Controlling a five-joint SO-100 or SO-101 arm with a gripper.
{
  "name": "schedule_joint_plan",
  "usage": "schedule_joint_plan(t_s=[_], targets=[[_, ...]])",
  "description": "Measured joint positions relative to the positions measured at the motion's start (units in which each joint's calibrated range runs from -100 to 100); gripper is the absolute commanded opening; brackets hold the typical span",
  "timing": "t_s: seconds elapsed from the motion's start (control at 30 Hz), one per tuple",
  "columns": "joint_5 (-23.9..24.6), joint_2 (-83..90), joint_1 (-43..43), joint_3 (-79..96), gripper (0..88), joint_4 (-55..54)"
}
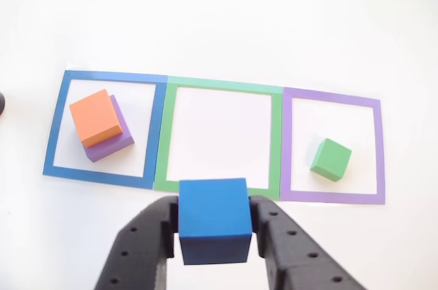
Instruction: Tower of hanoi
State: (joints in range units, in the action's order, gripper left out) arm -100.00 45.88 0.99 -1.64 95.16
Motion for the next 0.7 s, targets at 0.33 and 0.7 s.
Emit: schedule_joint_plan(t_s=[0.33, 0.7], targets=[[0.54, 2.62, -1.76, 34.35, 2.3, -27.65], [0.54, -3.21, -4.56, 75.79, 2.5, -80.53]])
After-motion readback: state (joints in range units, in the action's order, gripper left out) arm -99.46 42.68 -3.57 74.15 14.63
